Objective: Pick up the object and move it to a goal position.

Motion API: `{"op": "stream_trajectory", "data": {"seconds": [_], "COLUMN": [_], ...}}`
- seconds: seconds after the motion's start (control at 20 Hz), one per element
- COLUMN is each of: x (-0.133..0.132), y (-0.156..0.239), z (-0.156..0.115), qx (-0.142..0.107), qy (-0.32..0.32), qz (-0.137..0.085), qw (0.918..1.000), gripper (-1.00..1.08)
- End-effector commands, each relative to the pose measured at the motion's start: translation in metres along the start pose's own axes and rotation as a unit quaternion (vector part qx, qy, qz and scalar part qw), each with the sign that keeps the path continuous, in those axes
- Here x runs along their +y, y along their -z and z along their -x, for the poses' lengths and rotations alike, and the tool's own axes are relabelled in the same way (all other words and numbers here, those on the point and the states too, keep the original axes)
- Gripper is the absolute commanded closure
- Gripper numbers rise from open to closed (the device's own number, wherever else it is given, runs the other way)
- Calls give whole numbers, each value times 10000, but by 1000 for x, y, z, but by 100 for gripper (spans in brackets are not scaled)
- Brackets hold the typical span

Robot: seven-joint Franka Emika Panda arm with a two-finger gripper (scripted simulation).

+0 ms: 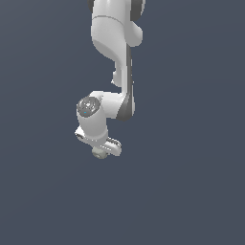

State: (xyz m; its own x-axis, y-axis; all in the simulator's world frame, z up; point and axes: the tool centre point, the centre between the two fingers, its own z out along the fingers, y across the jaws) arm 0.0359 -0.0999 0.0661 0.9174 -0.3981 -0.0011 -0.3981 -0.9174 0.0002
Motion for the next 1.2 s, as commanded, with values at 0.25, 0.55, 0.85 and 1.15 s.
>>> {"op": "stream_trajectory", "data": {"seconds": [0.25,0.55,0.85,1.15], "x": [-4,-8,-12,-17], "y": [48,100,156,217], "z": [24,50,77,106], "qx": [6,4,4,6], "qy": [1,0,0,-2], "qz": [-4,-7,-7,-1], "qw": [10000,10000,10000,10000], "gripper": [108,108,108,108]}}
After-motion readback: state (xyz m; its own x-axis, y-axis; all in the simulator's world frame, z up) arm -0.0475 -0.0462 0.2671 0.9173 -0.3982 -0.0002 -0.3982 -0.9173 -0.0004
